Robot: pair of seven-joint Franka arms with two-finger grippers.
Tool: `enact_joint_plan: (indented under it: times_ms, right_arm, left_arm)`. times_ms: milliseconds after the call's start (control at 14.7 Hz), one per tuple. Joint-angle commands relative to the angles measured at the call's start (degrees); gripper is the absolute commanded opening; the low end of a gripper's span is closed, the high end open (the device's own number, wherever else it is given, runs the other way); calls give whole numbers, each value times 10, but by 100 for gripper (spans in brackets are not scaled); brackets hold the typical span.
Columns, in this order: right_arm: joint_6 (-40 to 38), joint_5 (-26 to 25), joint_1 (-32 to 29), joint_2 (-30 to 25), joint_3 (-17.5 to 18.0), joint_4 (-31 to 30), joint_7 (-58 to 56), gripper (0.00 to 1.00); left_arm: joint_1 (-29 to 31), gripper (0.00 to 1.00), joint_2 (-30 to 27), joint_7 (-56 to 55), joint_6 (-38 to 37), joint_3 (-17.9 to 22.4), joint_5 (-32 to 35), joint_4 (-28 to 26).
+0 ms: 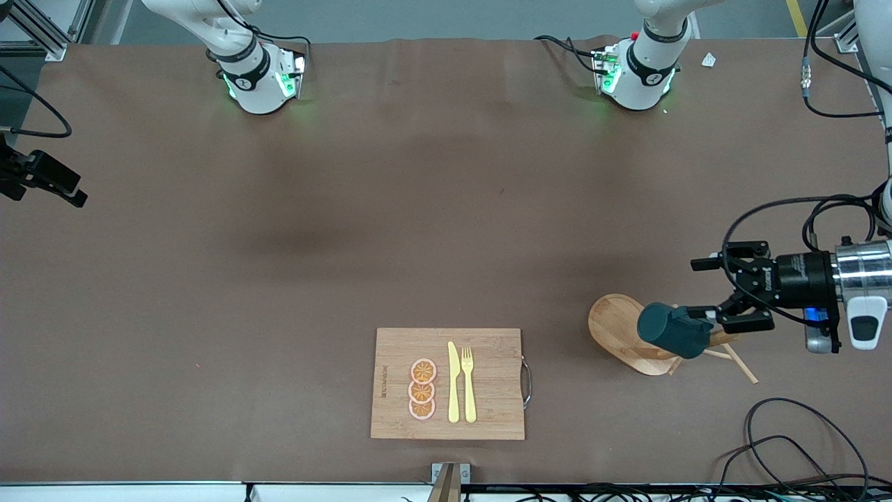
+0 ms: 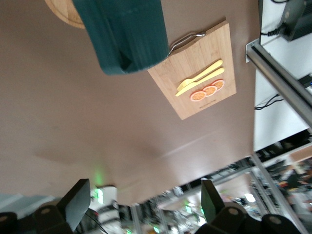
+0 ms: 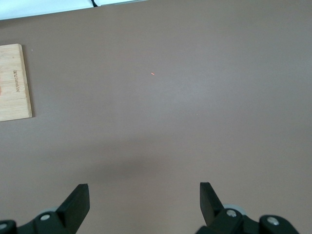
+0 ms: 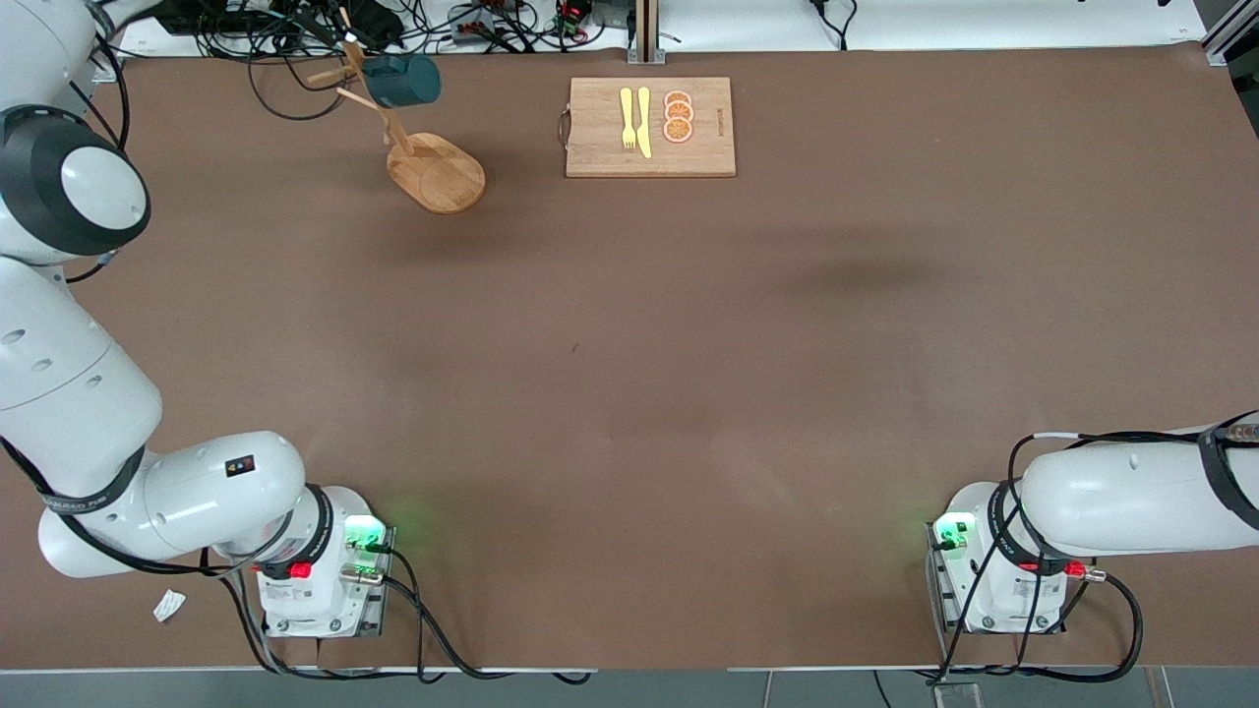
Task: Pass cup and hang on rack
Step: 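Open the left gripper and pull it back from the mug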
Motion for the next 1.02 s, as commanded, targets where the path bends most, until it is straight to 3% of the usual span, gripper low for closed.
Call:
enact_joint_plan:
  times_ms: [0, 272, 408, 611, 747, 951]
  right_arm:
    - [4, -3, -1, -9, 1, -6, 3, 100]
    - [5, -2, -1, -9, 1, -6, 3, 100]
    - [5, -2, -1, -8, 1, -6, 3, 100]
    - [6, -2, -1, -8, 1, -6, 3, 100]
    - [7, -2, -1, -8, 1, -6, 3, 100]
    - [10, -2, -1, -8, 1, -6, 3, 100]
  left_arm:
    - [4, 100, -30, 54, -3, -47, 109, -2]
    - [8, 100, -75, 152, -13, -124, 300, -6]
    - [12, 100, -82, 212, -34, -150, 359, -6]
    - [4, 100, -117, 278, -38, -146, 447, -9]
    - [-29, 100, -163, 327, -38, -93, 453, -31]
    - [-118, 100, -226, 401, -69, 32, 444, -54]
